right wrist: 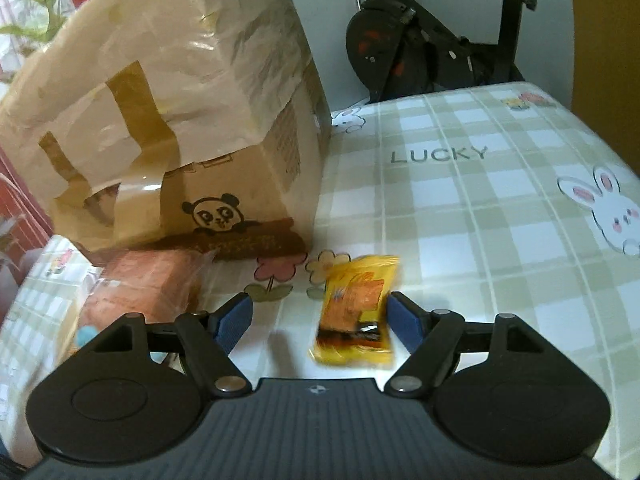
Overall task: Organize snacks
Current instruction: 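Grasp the yellow-orange packet with the right gripper while the left grasps the white cracker packet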
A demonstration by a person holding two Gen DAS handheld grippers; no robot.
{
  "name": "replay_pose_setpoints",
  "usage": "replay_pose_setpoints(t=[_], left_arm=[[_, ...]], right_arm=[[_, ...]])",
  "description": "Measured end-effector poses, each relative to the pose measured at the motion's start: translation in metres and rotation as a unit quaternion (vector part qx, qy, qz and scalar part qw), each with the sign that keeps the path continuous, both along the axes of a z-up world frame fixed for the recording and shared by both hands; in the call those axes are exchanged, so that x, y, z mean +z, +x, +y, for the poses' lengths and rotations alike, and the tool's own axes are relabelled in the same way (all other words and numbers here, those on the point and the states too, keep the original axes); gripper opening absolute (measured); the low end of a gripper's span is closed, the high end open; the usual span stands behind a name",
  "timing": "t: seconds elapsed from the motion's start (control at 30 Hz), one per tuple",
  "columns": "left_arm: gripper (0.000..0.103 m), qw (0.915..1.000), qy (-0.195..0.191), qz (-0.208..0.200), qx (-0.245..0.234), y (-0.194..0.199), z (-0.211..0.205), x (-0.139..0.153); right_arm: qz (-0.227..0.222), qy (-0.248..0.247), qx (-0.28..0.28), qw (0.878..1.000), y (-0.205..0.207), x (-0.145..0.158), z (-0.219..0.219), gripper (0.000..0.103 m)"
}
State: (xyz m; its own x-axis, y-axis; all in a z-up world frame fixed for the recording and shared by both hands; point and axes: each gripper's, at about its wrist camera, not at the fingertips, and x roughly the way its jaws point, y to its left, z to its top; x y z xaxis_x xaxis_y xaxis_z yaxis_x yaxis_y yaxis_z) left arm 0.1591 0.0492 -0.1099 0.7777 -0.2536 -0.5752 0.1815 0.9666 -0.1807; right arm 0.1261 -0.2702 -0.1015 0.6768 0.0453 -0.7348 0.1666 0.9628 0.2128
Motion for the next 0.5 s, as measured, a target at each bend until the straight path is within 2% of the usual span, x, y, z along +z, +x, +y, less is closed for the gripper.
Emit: replay_pose_setpoints(t=[0.13,0.3,0.4,0.47,0.5], left_arm=[[0.070,1.0000,0.001,0.006,0.000,0.000,0.000,-0.004],[0.070,0.9999,0.006,0.013,-0.008,0.000,-0.003,-0.009],[0.070,0.9997,0.010,0.019,-0.015,0.001,-0.005,-0.014],[0.070,0.9994,0.016,0.024,-0.019,0.001,-0.008,-0.017],[0.070,0.9993,0.018,0.026,-0.022,0.001,-0.010,-0.019]], right_arm=[[0.002,-0.060,0.012,0.998,0.005,-0.003,0.013,0.062],[-0.011,-0.132,0.038,0.990,0.001,-0.012,0.027,0.057],[-0.025,-0.141,0.040,0.989,-0.007,-0.015,0.030,0.049],[-0.033,-0.134,0.032,0.990,-0.012,-0.016,0.029,0.039],[-0.037,-0.128,0.032,0.991,-0.015,-0.016,0.029,0.039]])
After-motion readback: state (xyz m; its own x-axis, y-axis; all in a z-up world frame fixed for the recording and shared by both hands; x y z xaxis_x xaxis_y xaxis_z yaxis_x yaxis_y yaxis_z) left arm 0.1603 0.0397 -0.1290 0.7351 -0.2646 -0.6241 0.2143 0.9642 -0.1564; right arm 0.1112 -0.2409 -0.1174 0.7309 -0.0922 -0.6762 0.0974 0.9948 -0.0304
